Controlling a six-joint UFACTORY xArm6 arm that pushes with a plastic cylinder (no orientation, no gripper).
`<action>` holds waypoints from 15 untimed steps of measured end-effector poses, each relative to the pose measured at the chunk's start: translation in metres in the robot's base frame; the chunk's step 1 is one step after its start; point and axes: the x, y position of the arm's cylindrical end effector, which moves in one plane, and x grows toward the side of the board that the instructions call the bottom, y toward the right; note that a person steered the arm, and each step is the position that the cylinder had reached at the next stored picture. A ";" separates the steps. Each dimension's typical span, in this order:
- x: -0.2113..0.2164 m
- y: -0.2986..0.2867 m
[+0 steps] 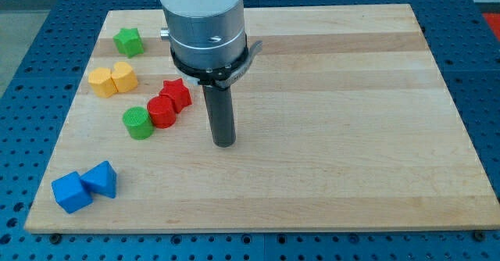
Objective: Move the red circle to the top left
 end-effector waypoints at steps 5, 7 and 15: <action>-0.003 -0.058; -0.019 -0.063; -0.047 -0.146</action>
